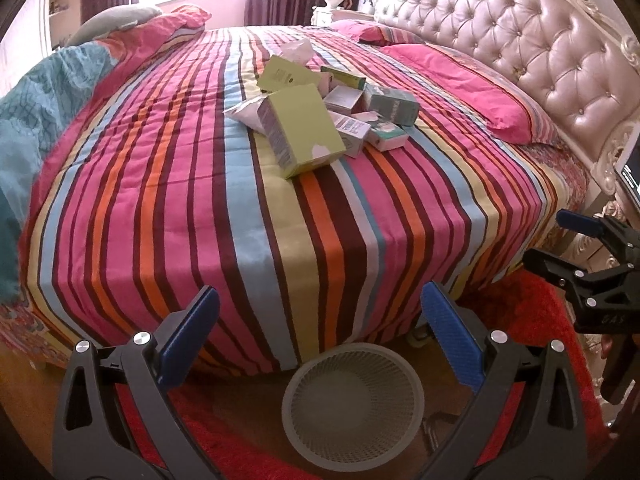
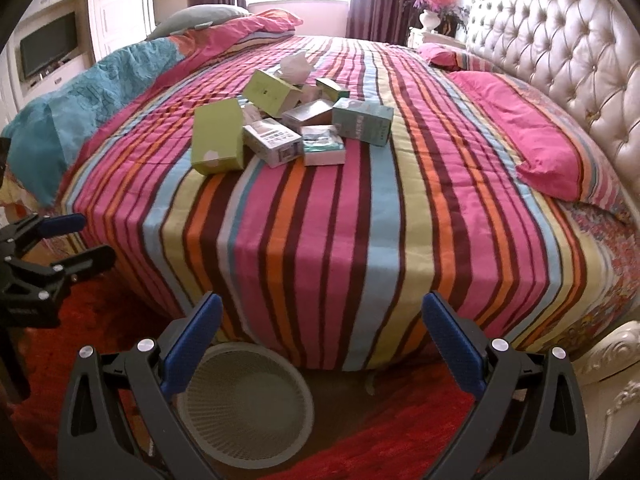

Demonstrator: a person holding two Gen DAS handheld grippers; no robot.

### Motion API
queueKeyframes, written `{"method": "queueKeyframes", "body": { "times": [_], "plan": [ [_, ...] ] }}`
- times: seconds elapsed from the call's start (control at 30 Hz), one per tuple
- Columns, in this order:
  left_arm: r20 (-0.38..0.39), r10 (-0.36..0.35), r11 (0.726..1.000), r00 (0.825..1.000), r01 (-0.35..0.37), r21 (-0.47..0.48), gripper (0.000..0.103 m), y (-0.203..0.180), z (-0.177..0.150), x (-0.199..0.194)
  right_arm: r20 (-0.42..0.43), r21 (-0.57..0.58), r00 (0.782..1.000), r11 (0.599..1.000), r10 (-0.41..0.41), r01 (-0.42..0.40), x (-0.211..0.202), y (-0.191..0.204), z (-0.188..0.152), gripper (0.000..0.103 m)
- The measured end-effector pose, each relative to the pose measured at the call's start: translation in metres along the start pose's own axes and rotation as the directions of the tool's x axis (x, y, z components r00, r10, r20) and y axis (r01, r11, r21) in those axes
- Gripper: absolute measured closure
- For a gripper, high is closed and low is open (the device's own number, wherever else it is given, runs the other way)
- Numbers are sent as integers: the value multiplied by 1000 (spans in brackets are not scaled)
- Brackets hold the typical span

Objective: Collect trash
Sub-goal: 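Grasp the light green box with the left tool while the right tool grasps the teal tissue pack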

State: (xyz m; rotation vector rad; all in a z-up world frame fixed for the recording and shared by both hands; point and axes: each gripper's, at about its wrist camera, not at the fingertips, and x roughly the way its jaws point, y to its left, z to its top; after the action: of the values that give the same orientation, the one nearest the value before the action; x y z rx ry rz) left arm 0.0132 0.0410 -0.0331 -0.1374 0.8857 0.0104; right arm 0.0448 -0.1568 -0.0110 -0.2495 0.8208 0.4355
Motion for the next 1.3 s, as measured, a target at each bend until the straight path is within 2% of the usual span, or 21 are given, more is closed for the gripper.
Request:
{"method": "queueKeyframes", "body": {
  "times": [0.23,0.4,0.57,0.63,0.8,1.0,1.1,1.3],
  "plan": [
    [-34,2,1000,999,-2,4,6,-5,9,19,2,15,1000,1000,27,-27,13,-2,9,7],
    [-6,-12,999,1000,11,-39,6,-4,18,24,-1,30,999,998,48,-48,25,-3,15,7],
    [-3,-13,998,1000,13,-65,6,-6,38,36,-6,-38,999,998,45,-45,38,1,25,7],
    [1,-6,998,1000,6,-66,6,-7,48,42,9,-58,1000,998,23,-23,41,1,32,7],
    [12,27,994,1000,-26,-105,6,-3,75,58,32,-20,999,1000,17,-17,59,-9,57,7],
    [2,59,986,998,-58,-156,6,-4,103,79,39,-35,999,999,15,-14,84,-11,76,8],
    [-22,104,980,994,-106,-166,6,-3,112,90,34,-35,999,999,18,-17,98,-13,86,8],
    [-45,95,976,994,-102,-191,6,-3,123,106,2,-39,1000,999,6,-6,128,-16,100,8]
  ]
}}
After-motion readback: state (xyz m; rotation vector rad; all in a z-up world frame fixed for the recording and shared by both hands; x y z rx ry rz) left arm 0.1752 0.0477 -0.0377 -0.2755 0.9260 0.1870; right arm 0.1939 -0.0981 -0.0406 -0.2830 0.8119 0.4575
